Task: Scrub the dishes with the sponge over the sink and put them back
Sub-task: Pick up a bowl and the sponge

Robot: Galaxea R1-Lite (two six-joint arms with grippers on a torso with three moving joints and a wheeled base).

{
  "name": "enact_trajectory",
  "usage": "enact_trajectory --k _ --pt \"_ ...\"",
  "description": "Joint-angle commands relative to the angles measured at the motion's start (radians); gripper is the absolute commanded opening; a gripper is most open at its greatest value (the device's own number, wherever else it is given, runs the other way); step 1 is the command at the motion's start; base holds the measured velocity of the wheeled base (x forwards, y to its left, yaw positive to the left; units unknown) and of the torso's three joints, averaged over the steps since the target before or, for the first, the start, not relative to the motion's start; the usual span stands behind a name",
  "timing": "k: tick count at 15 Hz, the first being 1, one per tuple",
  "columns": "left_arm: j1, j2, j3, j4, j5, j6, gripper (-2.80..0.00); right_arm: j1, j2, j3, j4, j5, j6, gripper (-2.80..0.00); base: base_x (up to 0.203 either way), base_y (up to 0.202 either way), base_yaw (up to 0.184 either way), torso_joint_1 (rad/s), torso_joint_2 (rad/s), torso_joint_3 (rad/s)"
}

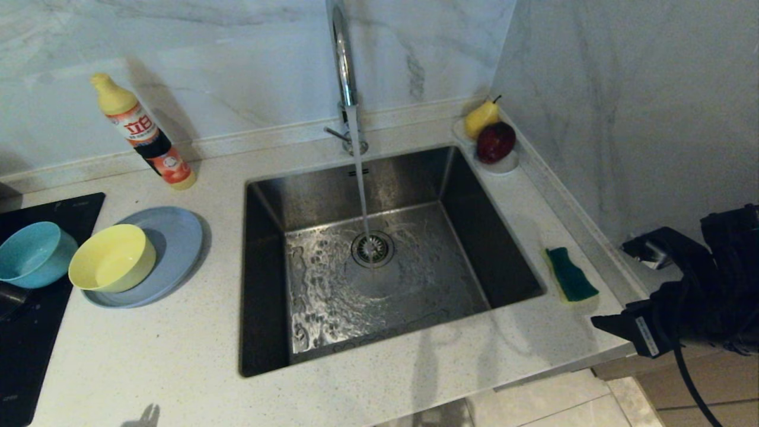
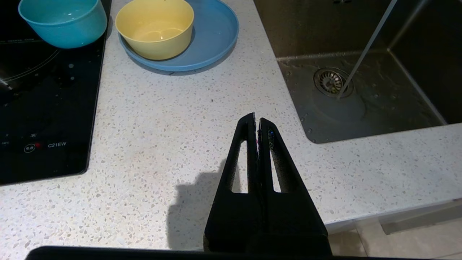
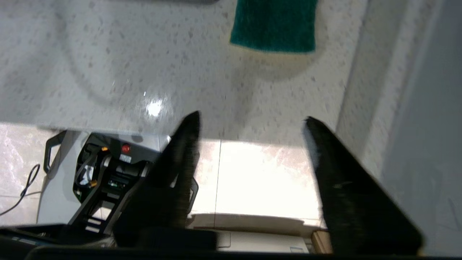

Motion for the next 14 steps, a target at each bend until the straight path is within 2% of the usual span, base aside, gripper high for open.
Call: enact_trajectory --k 1,6,9,14 --pt "0.0 0.002 0.04 -0.001 0.001 0.0 -2.8 0.003 0.043 -0.002 -0.007 0.003 -0.002 0.0 0.0 0.0 0.0 0.0 0.0 0.0" --pt "0.0 0.002 0.04 -0.001 0.001 0.0 -2.8 0.002 0.117 -0.01 -0.021 0.006 0.003 0.0 0.0 0.0 0.0 0.0 0.0 0.0" --pt "0.0 0.002 0.04 -0.001 0.001 0.0 -2.8 0.002 0.148 0.0 -0.108 0.006 0.004 0.0 0.0 0.0 0.0 0.0 0.0 0.0" --pt "0.0 0.002 0.04 -0.001 0.001 0.0 -2.8 0.0 0.17 -0.009 -0.117 0.009 -0.001 0.0 0.0 0.0 0.0 0.0 0.0 0.0"
